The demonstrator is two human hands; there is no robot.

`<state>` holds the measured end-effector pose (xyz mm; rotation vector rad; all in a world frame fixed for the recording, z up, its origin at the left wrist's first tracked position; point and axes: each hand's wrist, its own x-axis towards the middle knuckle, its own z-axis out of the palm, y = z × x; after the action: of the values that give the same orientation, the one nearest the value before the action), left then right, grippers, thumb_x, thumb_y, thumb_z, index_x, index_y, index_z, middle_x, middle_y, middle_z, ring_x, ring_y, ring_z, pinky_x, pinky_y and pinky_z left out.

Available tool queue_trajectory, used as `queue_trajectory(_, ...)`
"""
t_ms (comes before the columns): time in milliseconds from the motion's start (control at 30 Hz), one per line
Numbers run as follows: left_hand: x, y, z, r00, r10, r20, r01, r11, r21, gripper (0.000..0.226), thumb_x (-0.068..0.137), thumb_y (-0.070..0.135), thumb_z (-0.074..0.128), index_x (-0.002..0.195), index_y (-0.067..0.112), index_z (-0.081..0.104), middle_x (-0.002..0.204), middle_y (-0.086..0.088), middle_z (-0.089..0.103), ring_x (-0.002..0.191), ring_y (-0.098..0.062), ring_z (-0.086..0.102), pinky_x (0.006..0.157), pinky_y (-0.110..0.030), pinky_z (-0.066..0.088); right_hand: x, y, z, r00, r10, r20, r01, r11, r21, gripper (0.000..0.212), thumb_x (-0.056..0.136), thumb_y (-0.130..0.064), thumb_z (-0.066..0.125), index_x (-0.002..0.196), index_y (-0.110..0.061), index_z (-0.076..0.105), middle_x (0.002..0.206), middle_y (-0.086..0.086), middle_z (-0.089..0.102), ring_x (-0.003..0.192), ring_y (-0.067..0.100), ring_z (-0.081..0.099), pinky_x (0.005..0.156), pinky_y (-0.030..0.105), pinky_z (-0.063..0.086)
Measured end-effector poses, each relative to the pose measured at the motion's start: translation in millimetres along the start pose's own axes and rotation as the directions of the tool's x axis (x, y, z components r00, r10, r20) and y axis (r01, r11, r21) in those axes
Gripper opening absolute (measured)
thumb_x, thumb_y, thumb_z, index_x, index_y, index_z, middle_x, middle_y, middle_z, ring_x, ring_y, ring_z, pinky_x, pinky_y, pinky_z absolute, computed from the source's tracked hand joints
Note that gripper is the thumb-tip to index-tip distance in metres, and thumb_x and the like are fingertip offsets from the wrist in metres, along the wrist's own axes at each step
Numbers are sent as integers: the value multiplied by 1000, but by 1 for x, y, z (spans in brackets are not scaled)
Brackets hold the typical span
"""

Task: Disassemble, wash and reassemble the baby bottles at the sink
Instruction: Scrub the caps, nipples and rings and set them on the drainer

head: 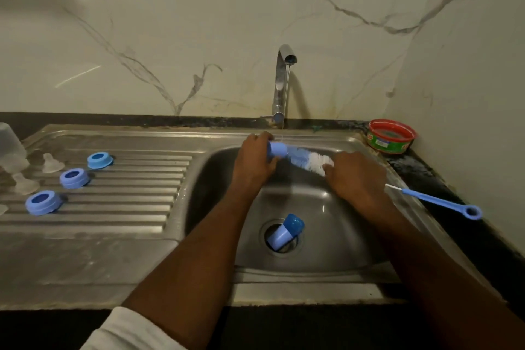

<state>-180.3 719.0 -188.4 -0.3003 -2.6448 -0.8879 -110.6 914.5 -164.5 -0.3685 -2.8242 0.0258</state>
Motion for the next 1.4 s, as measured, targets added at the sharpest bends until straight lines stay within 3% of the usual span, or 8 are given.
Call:
queue_trajectory(133,-4,-11,8,959,-150,239,132,987,91,39,84,32,79,116,15,63,114,-5,67,101,-18,63,93,-36,53,-4,-3,1,995,12,97,-10,1000,-24,29,97,-39,58,121,-24,66,115,2,68,103,22,66,75,32,41)
queue_trajectory(267,-2,-6,4,997,-34,70,34,999,-13,38,89,35,76,117,15,61,105,2,60,97,-12,57,89,-32,49,-4,-1,-1,997,-8,82,9,1000,-14,25,96,-40,59,113,-23,66,105,0,68,95,21,65,72,33,43)
queue_trajectory(433,3,-15,28,971,-150,186,147,989,31,54,77,43,84,112,8,64,108,-9,69,93,-20,66,76,-29,52,-7,-3,2,993,4,116,1,999,-42,26,96,-38,59,116,-24,66,112,1,68,101,22,66,73,31,40)
queue_trajectory(633,19,-14,48,977,-90,194,101,994,-47,43,92,20,73,129,5,57,129,-14,62,115,-22,60,98,-29,47,-6,-4,8,971,-2,239,31,992,-118,26,99,-42,56,117,-24,64,107,-1,66,94,17,64,69,30,41)
queue_trajectory(900,7,-16,42,966,-207,152,236,951,-201,50,79,24,85,119,12,57,108,-1,64,88,-8,56,58,-6,36,-25,-8,18,975,31,221,4,988,-156,22,104,-43,46,106,-27,60,90,-4,60,73,10,57,64,27,40)
queue_trajectory(1133,21,-20,38,982,-157,104,171,974,-146,50,82,25,83,124,11,60,118,-7,69,106,-18,66,86,-24,48,-29,-16,11,974,-4,227,43,985,-167,20,104,-44,48,106,-27,60,86,-6,55,70,10,52,62,26,36)
queue_trajectory(1267,17,-15,37,995,-73,62,81,988,-134,47,82,25,83,122,17,61,115,-3,68,103,-15,65,85,-27,49,-21,-11,-1,974,-11,225,43,989,-138,25,102,-39,53,118,-22,62,111,1,65,93,18,63,72,29,40)
queue_trajectory(1400,-5,-1,14,999,-51,11,52,986,-159,56,82,18,82,131,18,54,117,-5,68,106,-17,66,88,-28,53,-21,11,-14,993,15,117,-8,999,-52,26,98,-41,56,113,-22,67,106,1,68,94,20,66,71,31,42)
